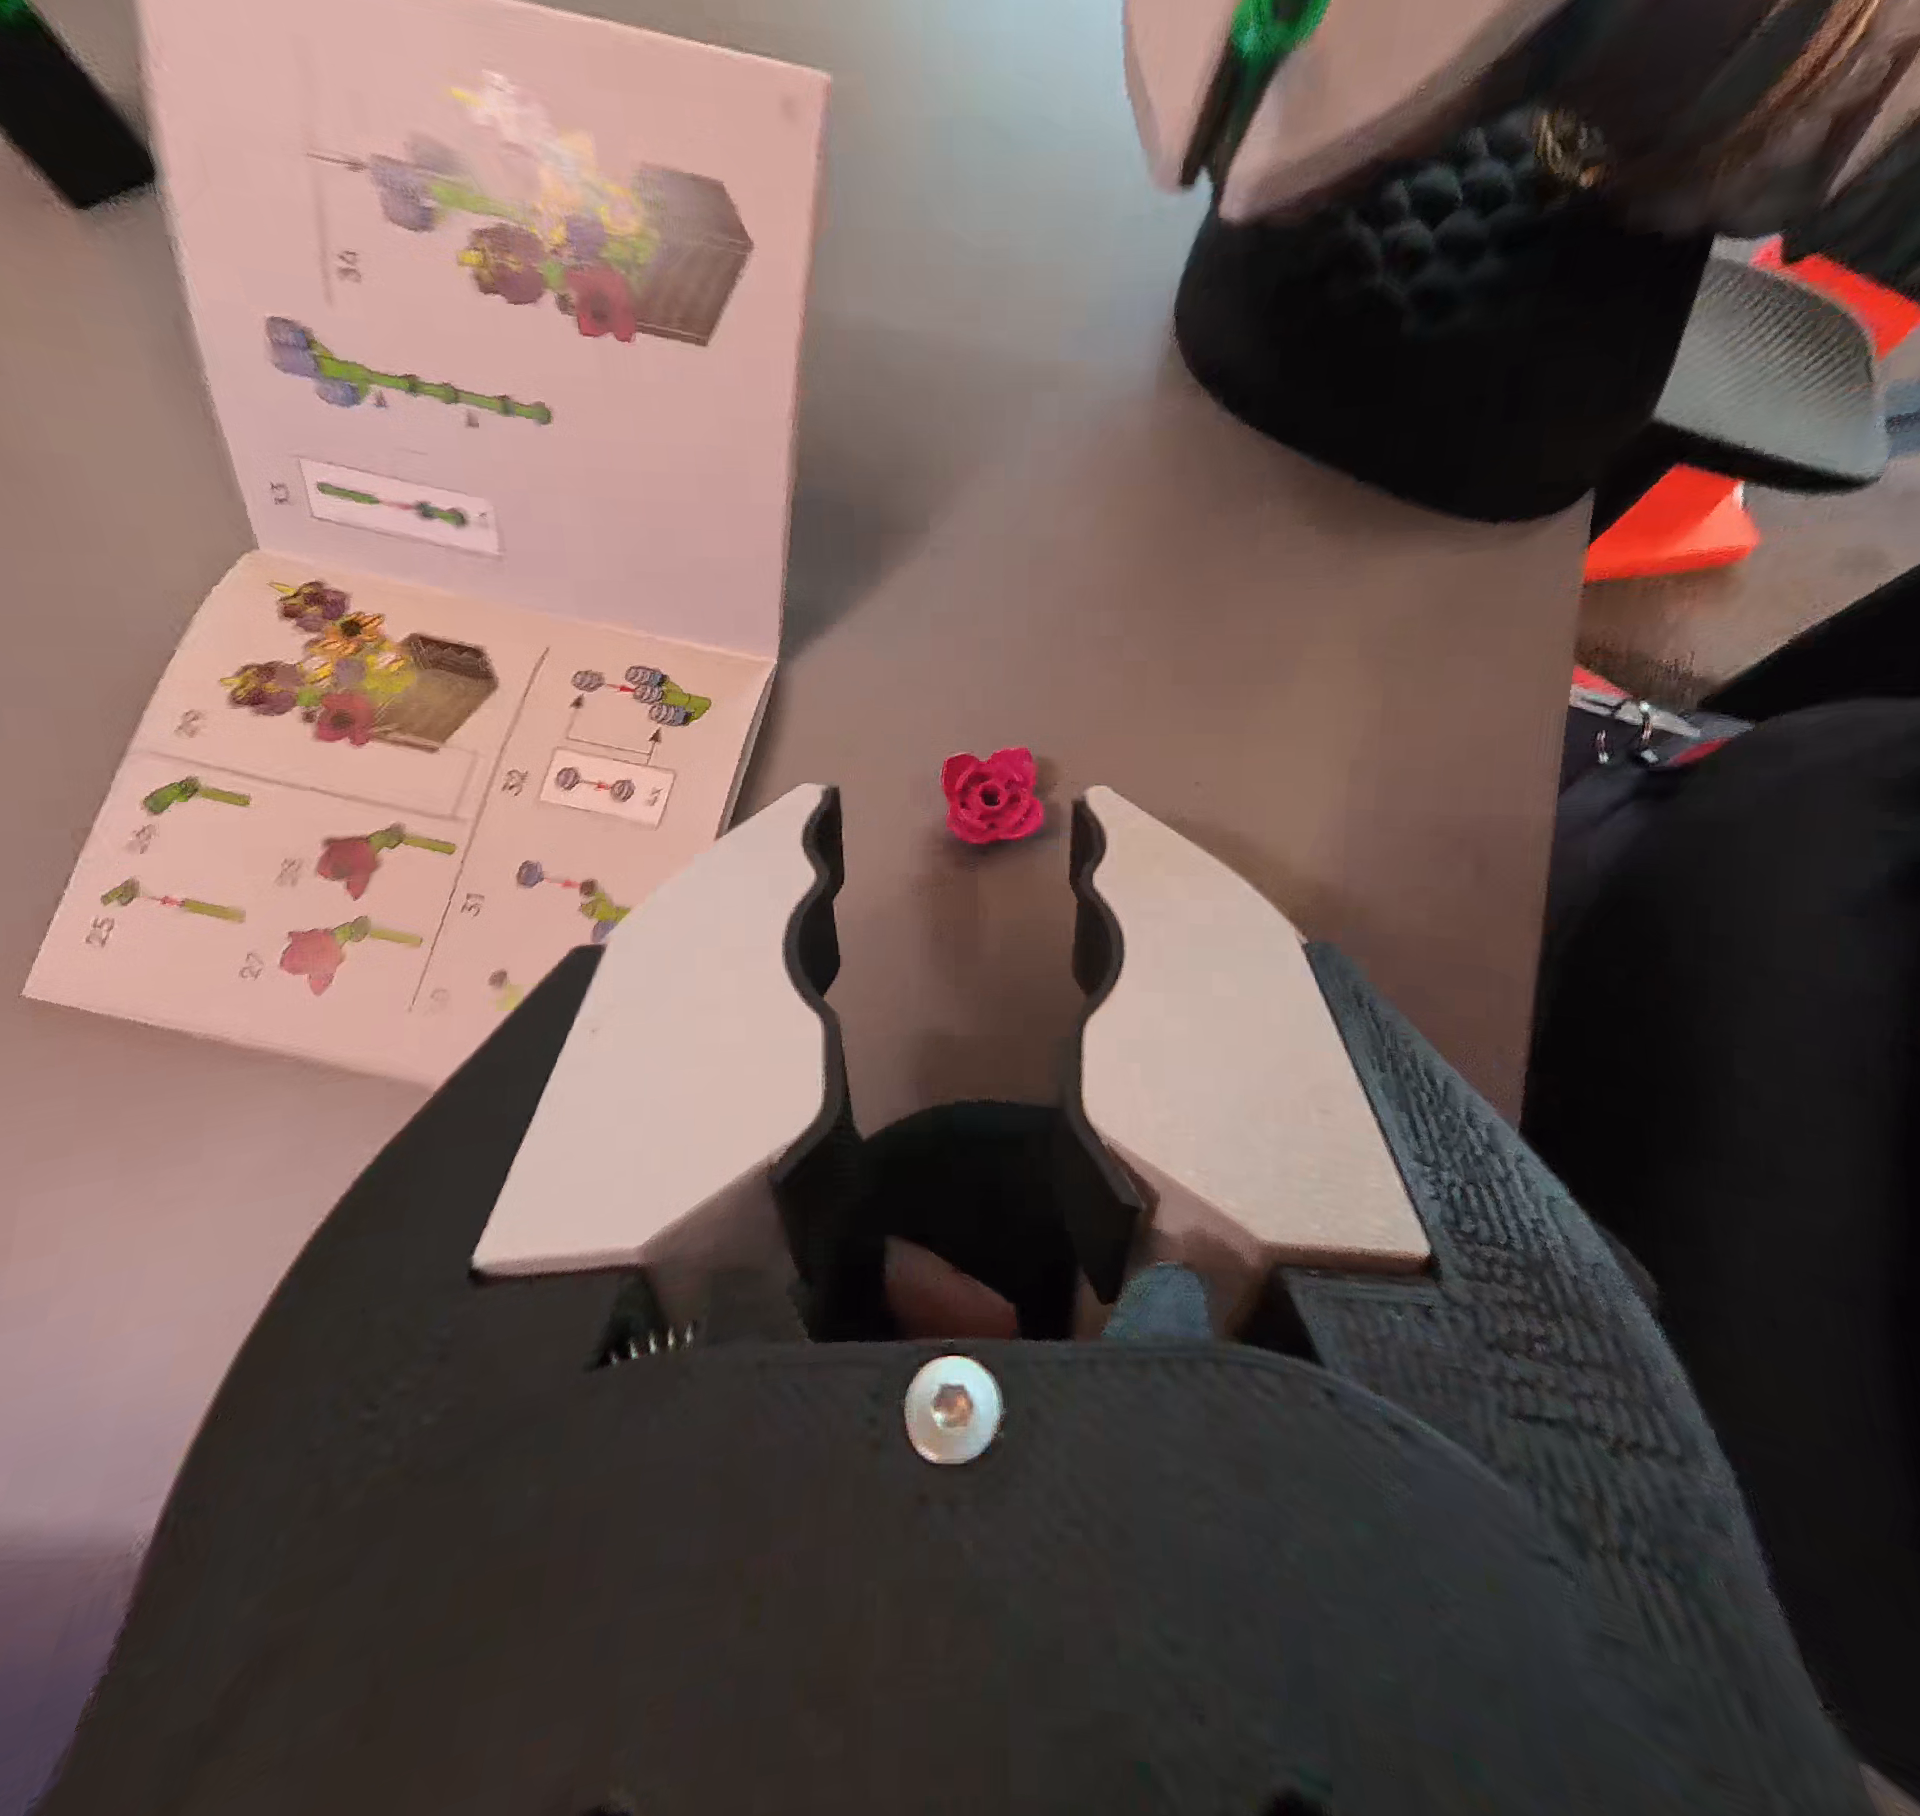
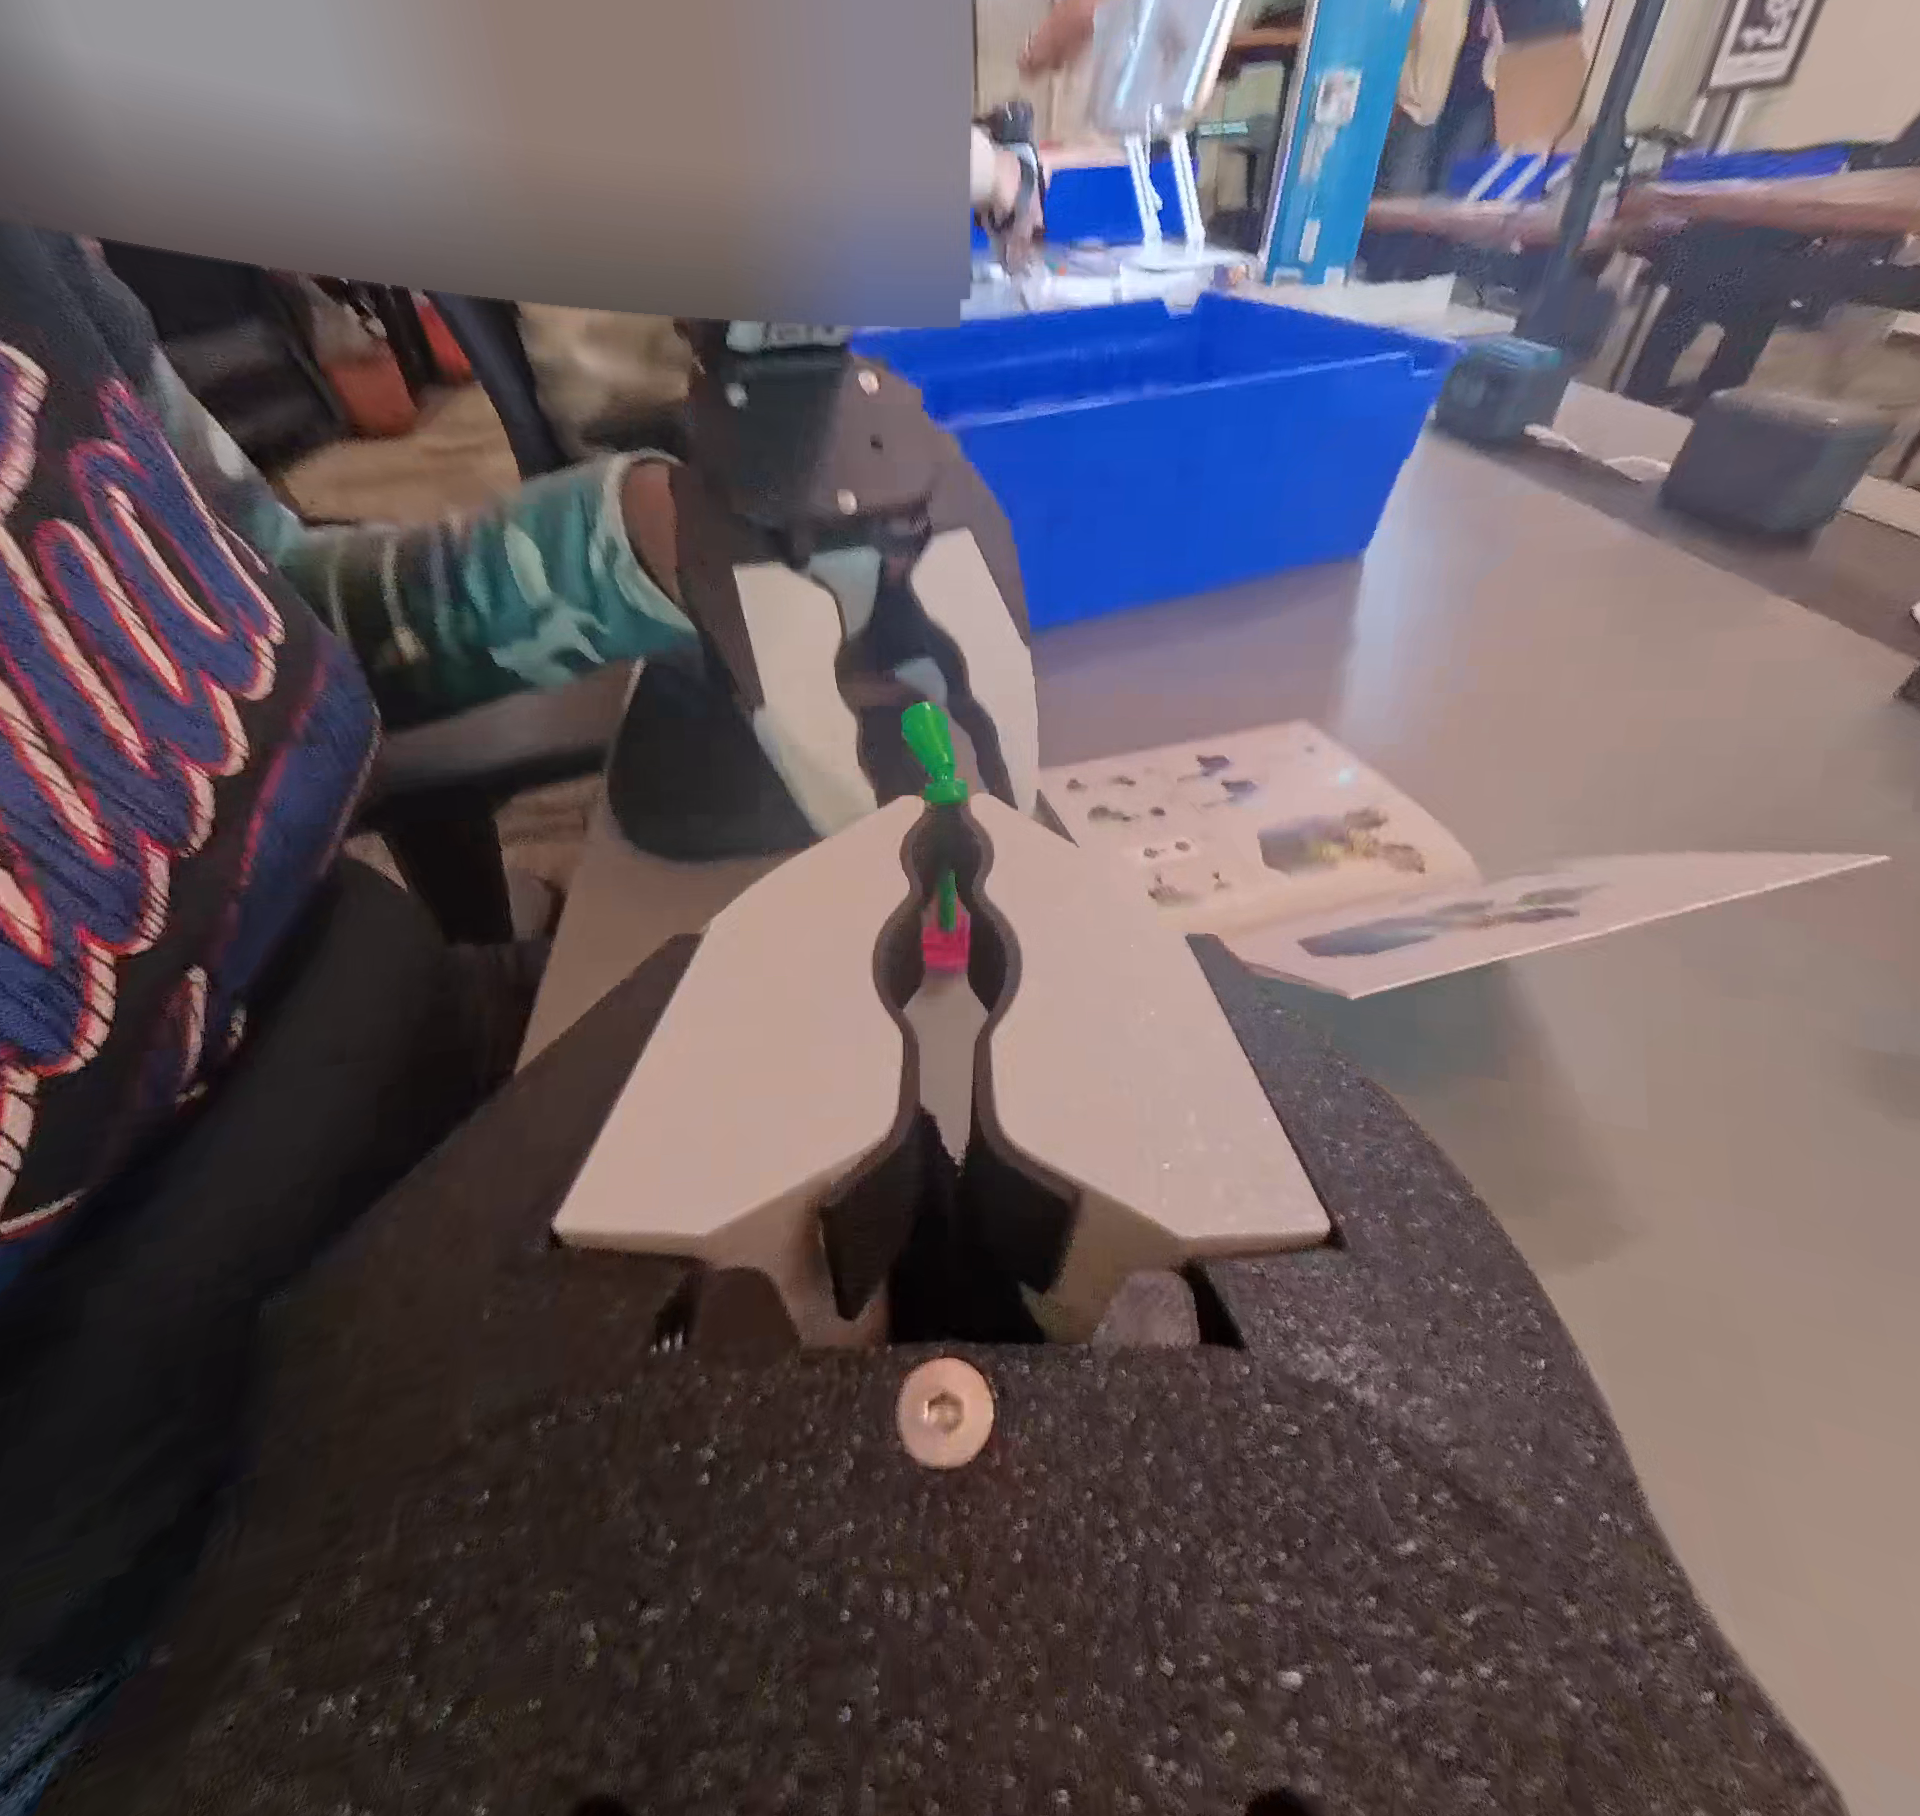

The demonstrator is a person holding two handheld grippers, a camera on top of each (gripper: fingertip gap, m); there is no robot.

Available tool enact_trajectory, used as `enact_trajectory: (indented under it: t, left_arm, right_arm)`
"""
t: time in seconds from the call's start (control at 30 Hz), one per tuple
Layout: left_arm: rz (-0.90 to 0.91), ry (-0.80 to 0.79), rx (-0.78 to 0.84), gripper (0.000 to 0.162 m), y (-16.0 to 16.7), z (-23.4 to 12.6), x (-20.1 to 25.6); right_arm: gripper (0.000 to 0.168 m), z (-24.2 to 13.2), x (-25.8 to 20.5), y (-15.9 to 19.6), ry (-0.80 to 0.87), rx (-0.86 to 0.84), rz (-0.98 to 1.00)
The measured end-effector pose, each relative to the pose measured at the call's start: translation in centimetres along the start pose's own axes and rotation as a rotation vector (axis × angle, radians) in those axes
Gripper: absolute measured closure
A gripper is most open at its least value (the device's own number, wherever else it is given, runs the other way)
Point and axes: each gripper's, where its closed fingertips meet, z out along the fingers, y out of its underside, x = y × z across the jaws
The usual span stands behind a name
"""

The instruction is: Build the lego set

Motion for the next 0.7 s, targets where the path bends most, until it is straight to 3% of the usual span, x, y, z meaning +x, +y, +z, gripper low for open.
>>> enact_trajectory:
  t: [0.33, 0.47, 0.53, 0.6, 0.7]
  left_arm:
    - [0.057, 0.063, -0.235, 0.121, 1.3, 2.3, 0.6]
    - [0.07, 0.075, -0.248, 0.141, 1.3, 2.7, 0.9]
    - [0.051, 0.058, -0.225, 0.142, 1.1, 2.7, 0.6]
    - [0.006, 0.041, -0.06, 0.142, -0.9, 2.1, 0.2]
    - [-0.178, 0.138, 0.42, 0.142, -6.5, -1.1, 0.1]
  right_arm:
    - [0.165, -0.1, -0.4, 0.0, -0.048, 0.027, 0.026]
    - [0.165, 0.1, -0.5, 0.3, -0.046, 0.005, 0.018]
    - [0.166, 0.2, -0.4, 0.4, -0.04, -0.003, 0.018]
    - [0.166, 0.2, 0.0, 0.3, -0.011, 0.0, 0.023]
    - [0.166, 0.4, 0.7, -1.1, 0.047, 0.077, 0.022]
